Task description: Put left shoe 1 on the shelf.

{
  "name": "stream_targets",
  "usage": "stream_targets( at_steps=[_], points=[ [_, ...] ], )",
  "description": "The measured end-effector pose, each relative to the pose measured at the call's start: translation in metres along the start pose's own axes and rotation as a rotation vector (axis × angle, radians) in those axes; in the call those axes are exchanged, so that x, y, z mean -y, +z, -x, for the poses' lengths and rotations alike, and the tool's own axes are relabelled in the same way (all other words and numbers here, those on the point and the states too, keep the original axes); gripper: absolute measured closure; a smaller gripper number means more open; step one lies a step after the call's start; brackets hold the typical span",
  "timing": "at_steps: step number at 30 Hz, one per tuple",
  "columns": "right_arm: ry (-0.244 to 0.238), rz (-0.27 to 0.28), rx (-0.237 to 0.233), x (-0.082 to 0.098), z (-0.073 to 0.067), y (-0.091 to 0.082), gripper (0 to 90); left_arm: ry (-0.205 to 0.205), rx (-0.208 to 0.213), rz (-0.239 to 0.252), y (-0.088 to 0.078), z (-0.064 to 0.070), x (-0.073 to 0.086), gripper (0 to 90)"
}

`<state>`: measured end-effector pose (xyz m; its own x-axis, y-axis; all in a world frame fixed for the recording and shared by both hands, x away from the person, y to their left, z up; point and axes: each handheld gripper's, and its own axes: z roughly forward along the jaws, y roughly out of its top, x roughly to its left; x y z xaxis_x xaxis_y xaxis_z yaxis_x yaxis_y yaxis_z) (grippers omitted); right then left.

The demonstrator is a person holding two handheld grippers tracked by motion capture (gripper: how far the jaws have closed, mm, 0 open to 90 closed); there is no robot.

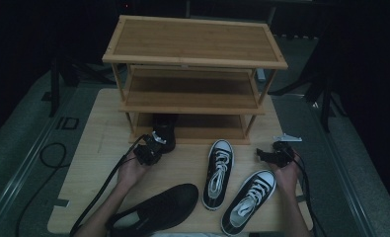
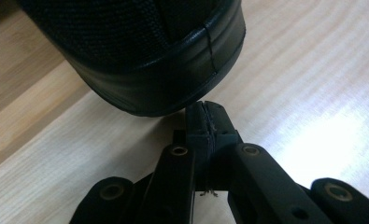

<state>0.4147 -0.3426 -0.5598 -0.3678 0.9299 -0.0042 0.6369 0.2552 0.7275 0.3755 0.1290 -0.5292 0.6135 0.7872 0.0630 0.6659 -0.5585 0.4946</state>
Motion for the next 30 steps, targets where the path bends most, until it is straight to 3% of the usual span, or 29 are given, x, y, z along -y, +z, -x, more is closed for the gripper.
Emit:
stream_targets(
  at_steps=[15, 22, 30],
  points=[
    [0.0, 0.0, 0.0, 0.0, 0.0, 0.0, 17.7, -0.032, -0.025, -0.007, 0.01, -0.013, -0.011, 89.8],
    [0.0, 0.0, 0.0, 0.0, 0.0, 0.0, 17.7, 0.015, 0.005, -0.002, -0.003, -0.011, -0.009, 80.7],
    [0.0, 0.0, 0.0, 0.0, 0.0, 0.0, 17.7, 0.068, 0.074, 0.008, -0.021, -0.004, -0.002, 70.7]
  ],
)
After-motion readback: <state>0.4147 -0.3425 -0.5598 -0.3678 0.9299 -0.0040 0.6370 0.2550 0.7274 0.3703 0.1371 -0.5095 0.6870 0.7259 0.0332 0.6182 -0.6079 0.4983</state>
